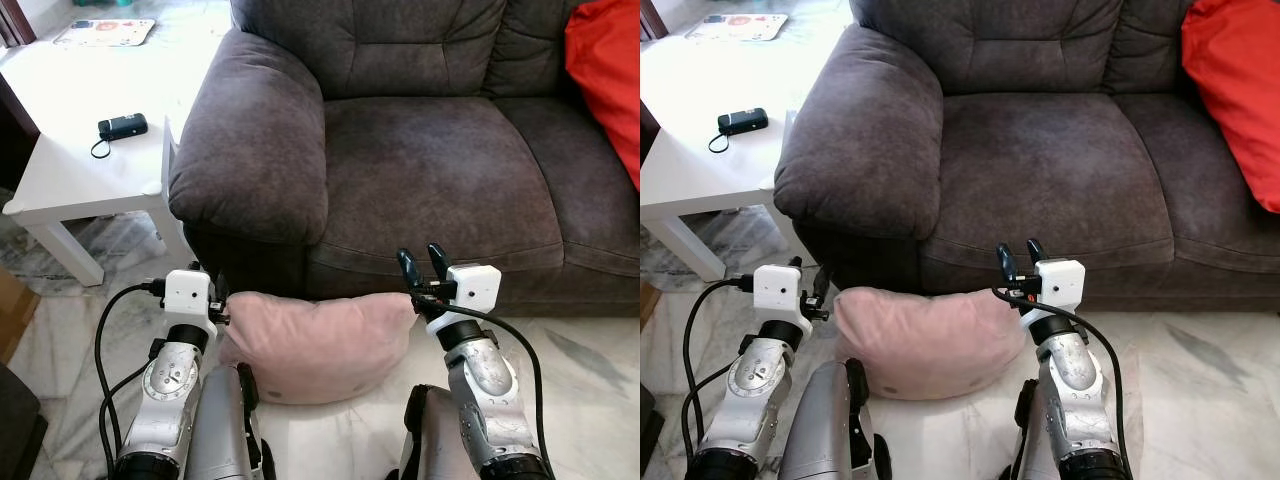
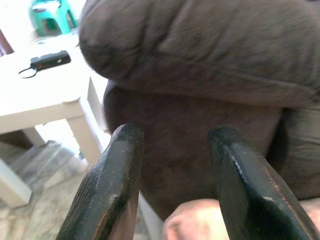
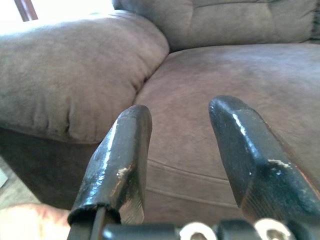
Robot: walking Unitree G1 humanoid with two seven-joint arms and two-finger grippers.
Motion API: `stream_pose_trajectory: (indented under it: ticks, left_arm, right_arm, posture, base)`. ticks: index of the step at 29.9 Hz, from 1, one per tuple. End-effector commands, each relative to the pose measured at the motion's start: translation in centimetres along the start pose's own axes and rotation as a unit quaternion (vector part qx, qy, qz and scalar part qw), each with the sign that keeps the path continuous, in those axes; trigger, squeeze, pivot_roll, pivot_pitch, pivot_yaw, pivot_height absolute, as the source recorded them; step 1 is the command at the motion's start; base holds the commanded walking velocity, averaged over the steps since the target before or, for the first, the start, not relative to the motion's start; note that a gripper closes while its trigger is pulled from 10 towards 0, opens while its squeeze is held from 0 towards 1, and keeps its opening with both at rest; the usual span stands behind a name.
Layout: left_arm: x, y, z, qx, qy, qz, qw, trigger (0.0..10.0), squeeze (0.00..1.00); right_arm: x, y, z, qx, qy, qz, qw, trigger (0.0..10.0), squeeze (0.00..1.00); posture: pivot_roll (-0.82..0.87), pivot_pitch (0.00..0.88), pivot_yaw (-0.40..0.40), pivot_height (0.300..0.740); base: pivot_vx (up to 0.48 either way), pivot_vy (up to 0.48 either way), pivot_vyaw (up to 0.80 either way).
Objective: Move the pillow to the sofa from floor
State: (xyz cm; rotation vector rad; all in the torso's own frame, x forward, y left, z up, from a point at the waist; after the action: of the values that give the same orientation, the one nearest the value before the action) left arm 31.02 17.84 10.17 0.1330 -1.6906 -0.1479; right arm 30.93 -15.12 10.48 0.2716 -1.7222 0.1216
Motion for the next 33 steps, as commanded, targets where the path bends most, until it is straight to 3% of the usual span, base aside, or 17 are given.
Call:
stream_pose_trajectory:
  ticks: [1,9,21,24,33]
  left_arm:
    - [-0.9,0.4,0.2,0.011,0.024,0.012,1.000,10.0,0.00]
    - [-1.3,0.3,0.2,0.008,0.037,0.021,0.999,10.0,0.00]
    - [-1.7,0.0,0.2,-0.011,0.047,0.032,0.998,10.0,0.00]
    - [-2.7,-0.6,0.3,-0.041,0.081,0.042,0.995,10.0,0.00]
    - [-5.1,-0.3,0.9,-0.037,0.140,0.025,0.989,10.0,0.00]
  right_arm:
    - [0.1,0.4,0.1,0.009,-0.003,0.000,1.000,10.0,0.00]
    - [0.0,0.4,0.1,0.011,-0.001,-0.002,1.000,10.0,0.00]
    - [-0.2,0.3,0.0,0.007,0.004,-0.009,1.000,10.0,0.00]
    - [-0.2,0.2,0.0,0.004,0.006,-0.010,1.000,10.0,0.00]
    - [-0.3,0.2,0.0,0.003,0.008,-0.010,1.000,10.0,0.00]
  posture:
    - [0.05,0.151,-0.013,0.500]
    - [0.05,0.151,-0.013,0.500]
    - [0.05,0.151,-0.011,0.500]
    - [0.05,0.152,-0.011,0.500]
    - [0.05,0.153,-0.011,0.500]
  base:
    - [0.000,0.000,0.80]
    - [0.000,0.000,0.72]
    - [0.000,0.000,0.00]
    - [0.000,0.000,0.00]
    - [0.000,0.000,0.00]
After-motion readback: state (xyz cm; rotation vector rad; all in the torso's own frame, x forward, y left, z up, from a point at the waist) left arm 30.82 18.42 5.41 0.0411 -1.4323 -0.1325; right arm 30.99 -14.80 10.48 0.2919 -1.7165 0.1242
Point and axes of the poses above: a point about 5 cm out from each wrist's last joint towards the gripper, its own z axis pointing back from the gripper into the wrist, its own x axis along the axis of the wrist's last joint, y = z × x, the point moved 1 cm from there along -z, pointing out of the wrist towards the gripper, and after that the axes turned 3 degrees about -z, right-handed, at the moved point
